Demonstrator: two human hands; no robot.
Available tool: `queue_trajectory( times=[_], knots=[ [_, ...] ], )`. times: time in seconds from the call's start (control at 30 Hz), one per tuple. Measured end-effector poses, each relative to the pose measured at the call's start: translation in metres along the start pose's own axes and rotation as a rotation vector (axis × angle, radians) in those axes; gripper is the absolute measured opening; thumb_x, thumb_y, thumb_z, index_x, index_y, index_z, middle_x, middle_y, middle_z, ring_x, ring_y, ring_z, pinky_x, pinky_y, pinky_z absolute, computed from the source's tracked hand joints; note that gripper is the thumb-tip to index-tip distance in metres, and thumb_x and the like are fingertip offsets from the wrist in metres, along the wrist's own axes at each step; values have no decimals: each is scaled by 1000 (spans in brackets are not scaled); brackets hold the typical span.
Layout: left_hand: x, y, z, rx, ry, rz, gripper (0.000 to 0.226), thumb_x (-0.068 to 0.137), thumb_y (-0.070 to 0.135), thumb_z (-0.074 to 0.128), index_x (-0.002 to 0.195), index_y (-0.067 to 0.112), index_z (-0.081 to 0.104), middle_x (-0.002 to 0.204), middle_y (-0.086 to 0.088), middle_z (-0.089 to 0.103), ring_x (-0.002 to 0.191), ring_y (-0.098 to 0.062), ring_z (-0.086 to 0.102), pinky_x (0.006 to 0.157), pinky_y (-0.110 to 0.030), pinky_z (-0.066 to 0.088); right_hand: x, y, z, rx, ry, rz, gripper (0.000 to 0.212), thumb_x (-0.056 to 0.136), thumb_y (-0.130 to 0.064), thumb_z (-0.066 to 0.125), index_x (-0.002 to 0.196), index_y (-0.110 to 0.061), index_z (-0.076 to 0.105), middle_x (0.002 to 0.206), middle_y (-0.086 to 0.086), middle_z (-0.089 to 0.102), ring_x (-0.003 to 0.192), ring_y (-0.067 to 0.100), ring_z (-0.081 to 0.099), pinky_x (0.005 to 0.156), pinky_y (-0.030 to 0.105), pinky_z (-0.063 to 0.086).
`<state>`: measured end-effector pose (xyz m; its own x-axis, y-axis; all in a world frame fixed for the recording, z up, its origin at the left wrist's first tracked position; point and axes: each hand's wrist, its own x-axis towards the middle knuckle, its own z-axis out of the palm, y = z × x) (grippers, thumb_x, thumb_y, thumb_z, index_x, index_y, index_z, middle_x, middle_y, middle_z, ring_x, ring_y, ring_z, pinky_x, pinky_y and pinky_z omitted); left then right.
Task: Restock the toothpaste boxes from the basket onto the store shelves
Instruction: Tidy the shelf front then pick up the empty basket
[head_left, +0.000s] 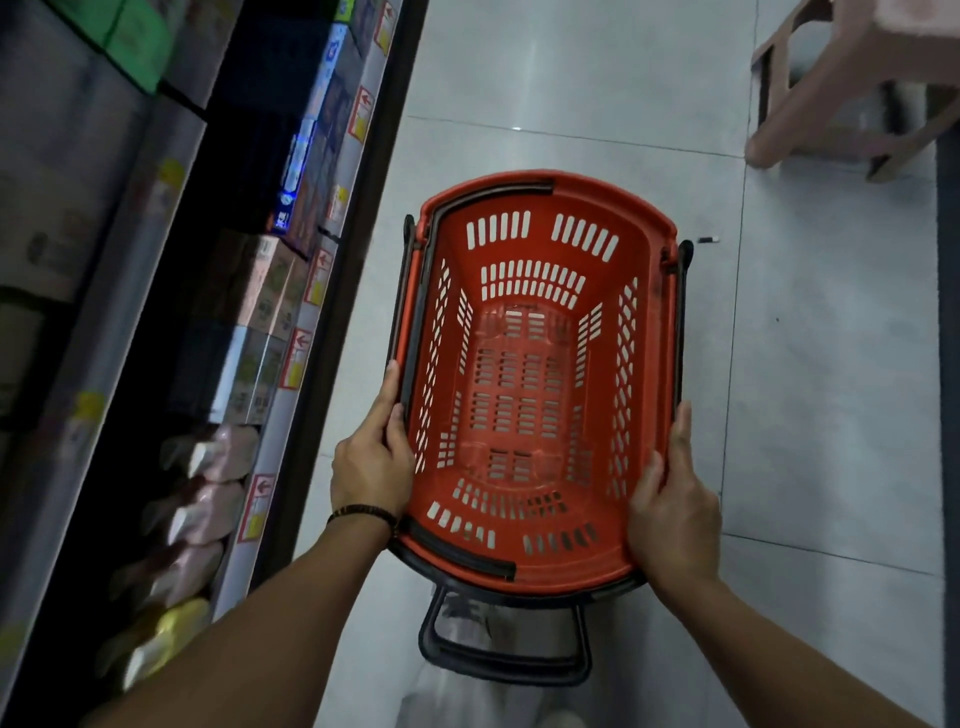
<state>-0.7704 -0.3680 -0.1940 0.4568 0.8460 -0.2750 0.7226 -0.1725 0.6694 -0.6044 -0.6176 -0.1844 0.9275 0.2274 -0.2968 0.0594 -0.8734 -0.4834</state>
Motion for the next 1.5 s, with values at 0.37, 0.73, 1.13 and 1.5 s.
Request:
queue_trajectory(
  times=[0.37,0.73,1.13,1.5],
  knots=[
    [-144,-78,-19,6,17,-21,51,112,40,39,151,69,27,93,3,74,78,-16,73,81,-40,64,-140,78,4,-11,-30,-14,69,112,-33,39,168,-44,-2,76,4,54,59,12,45,64,33,38],
    [-274,-149,-42,-36,-2,-32,50,111,40,40,155,60,30,90,19,65,80,-6,69,83,-32,61,-274,147,19,-14,15,-1,69,111,-33,41,167,-46,3,74,3,53,58,11,43,63,34,38],
    [-437,-245,-69,31,-2,-8,50,110,42,39,155,63,29,81,15,67,69,-5,65,76,-36,64,-454,234,31,0,32,29,71,111,-34,40,165,-51,-4,75,7,55,61,22,53,65,37,47],
    [-566,-313,-94,69,-12,-69,50,110,48,35,150,73,20,85,6,71,70,-15,69,74,-45,64,-581,295,31,-41,-37,41,71,110,-38,41,162,-57,-5,89,20,70,68,31,58,70,44,53]
  ],
)
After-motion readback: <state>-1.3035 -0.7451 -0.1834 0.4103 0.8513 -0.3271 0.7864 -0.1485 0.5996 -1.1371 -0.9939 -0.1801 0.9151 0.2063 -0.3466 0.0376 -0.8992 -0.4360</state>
